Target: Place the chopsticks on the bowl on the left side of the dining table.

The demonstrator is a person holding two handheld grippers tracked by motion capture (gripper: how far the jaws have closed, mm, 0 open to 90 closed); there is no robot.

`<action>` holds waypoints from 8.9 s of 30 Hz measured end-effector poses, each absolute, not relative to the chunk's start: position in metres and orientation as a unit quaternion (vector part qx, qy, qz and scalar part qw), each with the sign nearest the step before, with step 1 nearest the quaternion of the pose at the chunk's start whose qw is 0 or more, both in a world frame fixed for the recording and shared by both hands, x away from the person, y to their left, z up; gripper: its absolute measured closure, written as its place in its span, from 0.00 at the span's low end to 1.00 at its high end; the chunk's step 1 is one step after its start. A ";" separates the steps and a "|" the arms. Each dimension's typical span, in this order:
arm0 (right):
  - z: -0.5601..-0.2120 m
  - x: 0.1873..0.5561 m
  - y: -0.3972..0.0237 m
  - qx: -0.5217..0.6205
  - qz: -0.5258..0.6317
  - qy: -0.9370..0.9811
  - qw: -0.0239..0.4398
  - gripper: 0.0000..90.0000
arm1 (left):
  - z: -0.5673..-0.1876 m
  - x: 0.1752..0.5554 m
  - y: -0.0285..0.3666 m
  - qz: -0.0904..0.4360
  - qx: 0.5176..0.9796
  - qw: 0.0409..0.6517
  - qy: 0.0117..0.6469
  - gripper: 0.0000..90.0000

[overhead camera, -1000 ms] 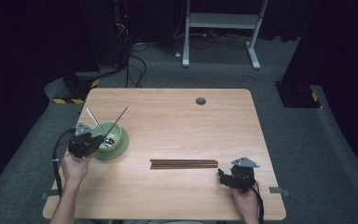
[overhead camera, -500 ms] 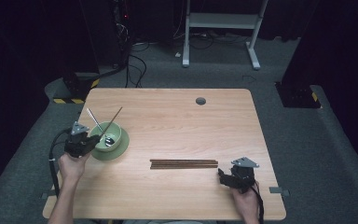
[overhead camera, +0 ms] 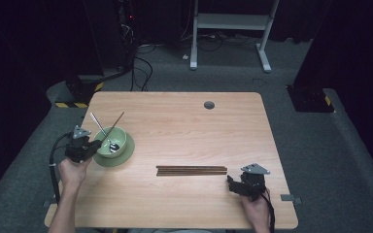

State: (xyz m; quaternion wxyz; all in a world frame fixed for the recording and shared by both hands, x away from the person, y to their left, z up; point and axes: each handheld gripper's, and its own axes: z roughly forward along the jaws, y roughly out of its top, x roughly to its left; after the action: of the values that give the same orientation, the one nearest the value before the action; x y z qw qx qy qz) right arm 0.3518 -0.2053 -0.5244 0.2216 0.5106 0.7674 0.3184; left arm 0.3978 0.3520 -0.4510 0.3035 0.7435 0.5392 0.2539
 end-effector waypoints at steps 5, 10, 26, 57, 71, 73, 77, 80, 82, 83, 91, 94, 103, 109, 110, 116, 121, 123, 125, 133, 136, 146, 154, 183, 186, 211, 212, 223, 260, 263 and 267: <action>-0.524 0.352 -0.205 0.509 0.318 0.768 0.222 0.22 | -0.451 0.397 0.353 0.254 0.743 0.306 0.538 0.94; -0.524 0.352 -0.205 0.509 0.318 0.768 0.222 0.22 | -0.451 0.397 0.353 0.255 0.744 0.305 0.537 0.94; -0.524 0.352 -0.205 0.510 0.318 0.768 0.222 0.22 | -0.452 0.397 0.357 0.249 0.741 0.311 0.541 0.93; -0.524 0.352 -0.205 0.509 0.318 0.768 0.222 0.22 | -0.438 0.393 0.344 0.238 0.705 0.371 0.555 0.50; -0.524 0.352 -0.205 0.511 0.319 0.767 0.221 0.22 | -0.434 0.394 0.334 0.235 0.698 0.393 0.551 0.39; -0.524 0.352 -0.205 0.510 0.319 0.767 0.221 0.22 | -0.434 0.394 0.333 0.234 0.695 0.399 0.550 0.39; -0.524 0.352 -0.205 0.510 0.318 0.767 0.221 0.22 | -0.433 0.393 0.329 0.240 0.693 0.403 0.547 0.38; -0.524 0.352 -0.205 0.510 0.319 0.767 0.222 0.22 | -0.432 0.393 0.325 0.236 0.691 0.412 0.545 0.37; -0.524 0.352 -0.205 0.510 0.319 0.767 0.221 0.22 | -0.432 0.393 0.321 0.234 0.691 0.414 0.544 0.37; -0.524 0.352 -0.205 0.510 0.319 0.767 0.221 0.22 | -0.431 0.393 0.320 0.233 0.691 0.416 0.543 0.37; -0.524 0.352 -0.205 0.510 0.319 0.767 0.221 0.22 | -0.434 0.397 0.314 0.210 0.697 0.422 0.541 0.32; -0.524 0.352 -0.205 0.510 0.319 0.767 0.221 0.22 | -0.434 0.399 0.313 0.198 0.694 0.428 0.544 0.30; -0.524 0.352 -0.205 0.510 0.319 0.768 0.221 0.22 | -0.430 0.399 0.305 0.193 0.703 0.433 0.531 0.28; -0.524 0.352 -0.205 0.510 0.319 0.768 0.221 0.22 | -0.422 0.400 0.295 0.195 0.694 0.458 0.520 0.28; -0.524 0.352 -0.205 0.510 0.319 0.767 0.221 0.22 | -0.420 0.401 0.295 0.197 0.694 0.460 0.518 0.28; -0.524 0.352 -0.205 0.510 0.319 0.767 0.221 0.22 | -0.410 0.404 0.280 0.192 0.702 0.469 0.500 0.29; -0.525 0.353 -0.205 0.507 0.320 0.769 0.222 0.23 | -0.409 0.407 0.267 0.185 0.707 0.475 0.489 0.28; -0.525 0.353 -0.205 0.507 0.320 0.769 0.222 0.23 | -0.410 0.408 0.262 0.180 0.711 0.476 0.486 0.28; -0.524 0.353 -0.205 0.506 0.320 0.769 0.222 0.23 | -0.410 0.409 0.257 0.177 0.715 0.475 0.481 0.28; -0.524 0.353 -0.205 0.506 0.320 0.770 0.222 0.23 | -0.410 0.410 0.240 0.179 0.727 0.469 0.468 0.27; -0.524 0.353 -0.205 0.505 0.320 0.770 0.222 0.23 | -0.410 0.410 0.236 0.176 0.729 0.470 0.465 0.27; -0.524 0.353 -0.205 0.503 0.320 0.771 0.222 0.23 | -0.414 0.411 0.220 0.155 0.746 0.456 0.459 0.27; -0.524 0.353 -0.204 0.504 0.320 0.771 0.221 0.23 | -0.416 0.414 0.206 0.145 0.755 0.458 0.446 0.28; -0.524 0.352 -0.205 0.504 0.321 0.771 0.220 0.23 | -0.432 0.419 0.156 0.119 0.783 0.452 0.411 0.27; -0.524 0.352 -0.205 0.504 0.321 0.771 0.220 0.23 | -0.434 0.419 0.149 0.118 0.787 0.451 0.403 0.27; -0.524 0.352 -0.205 0.505 0.321 0.770 0.220 0.23 | -0.460 0.413 0.110 0.102 0.821 0.426 0.367 0.34; -0.524 0.352 -0.205 0.505 0.320 0.770 0.220 0.23 | -0.462 0.413 0.108 0.100 0.821 0.427 0.366 0.35; -0.524 0.352 -0.204 0.506 0.320 0.770 0.220 0.23 | -0.495 0.410 0.073 0.099 0.839 0.387 0.369 0.43; -0.524 0.351 -0.204 0.505 0.320 0.770 0.221 0.24 | -0.512 0.422 0.051 0.122 0.837 0.362 0.391 0.45; -0.524 0.351 -0.204 0.505 0.320 0.770 0.221 0.24 | -0.513 0.422 0.050 0.121 0.839 0.360 0.390 0.45; -0.524 0.351 -0.204 0.505 0.320 0.770 0.221 0.24 | -0.514 0.422 0.050 0.120 0.838 0.361 0.392 0.45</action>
State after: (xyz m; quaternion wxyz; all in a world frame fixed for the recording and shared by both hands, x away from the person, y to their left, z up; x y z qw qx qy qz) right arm 0.3511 -0.2041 -0.5244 0.2212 0.5050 0.7703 0.3204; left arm 0.4223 0.0497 -0.5139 0.3606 0.8381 0.3915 0.1199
